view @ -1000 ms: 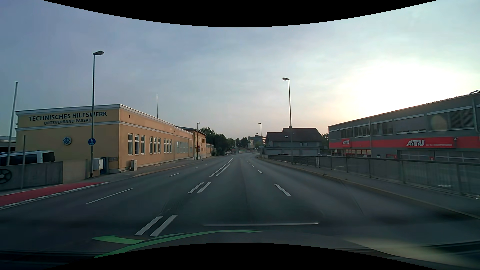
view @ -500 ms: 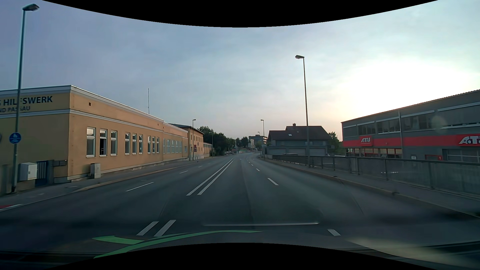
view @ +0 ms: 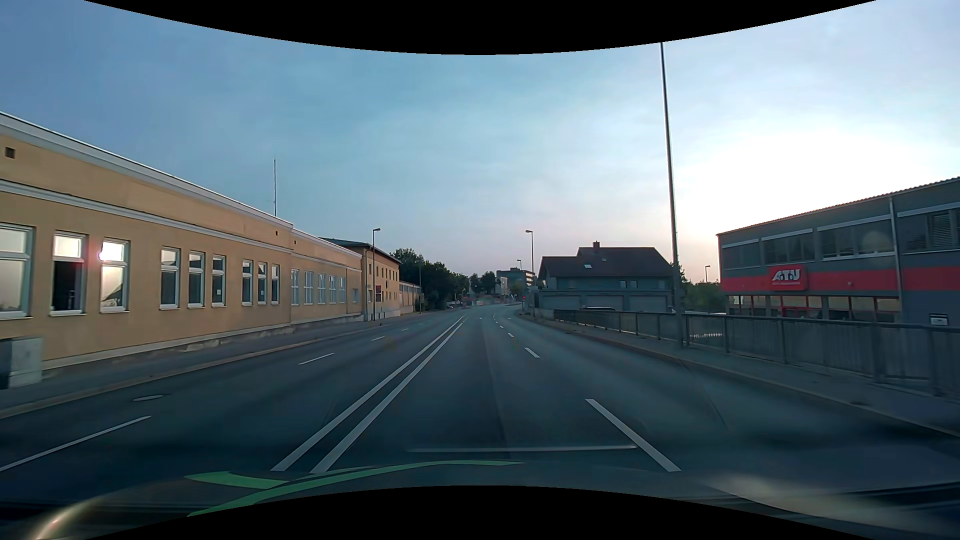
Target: Follow the waypoints while adhering to traffic rules and regulations
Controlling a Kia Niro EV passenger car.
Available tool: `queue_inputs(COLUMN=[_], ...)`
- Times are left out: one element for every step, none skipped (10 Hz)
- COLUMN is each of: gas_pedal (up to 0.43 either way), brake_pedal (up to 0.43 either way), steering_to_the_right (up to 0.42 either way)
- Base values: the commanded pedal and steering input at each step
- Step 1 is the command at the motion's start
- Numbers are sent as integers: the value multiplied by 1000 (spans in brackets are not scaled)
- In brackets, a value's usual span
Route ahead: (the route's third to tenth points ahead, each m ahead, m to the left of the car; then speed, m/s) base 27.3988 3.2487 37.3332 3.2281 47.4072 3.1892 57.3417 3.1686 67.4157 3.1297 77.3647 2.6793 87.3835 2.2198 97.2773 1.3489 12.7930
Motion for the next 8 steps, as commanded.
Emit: queue_inputs(gas_pedal=[0,0,0,0,0,0,0,0], brake_pedal=[0,0,0,0,0,0,0,0], steering_to_the_right=[0,0,0,0,0,0,0,0])
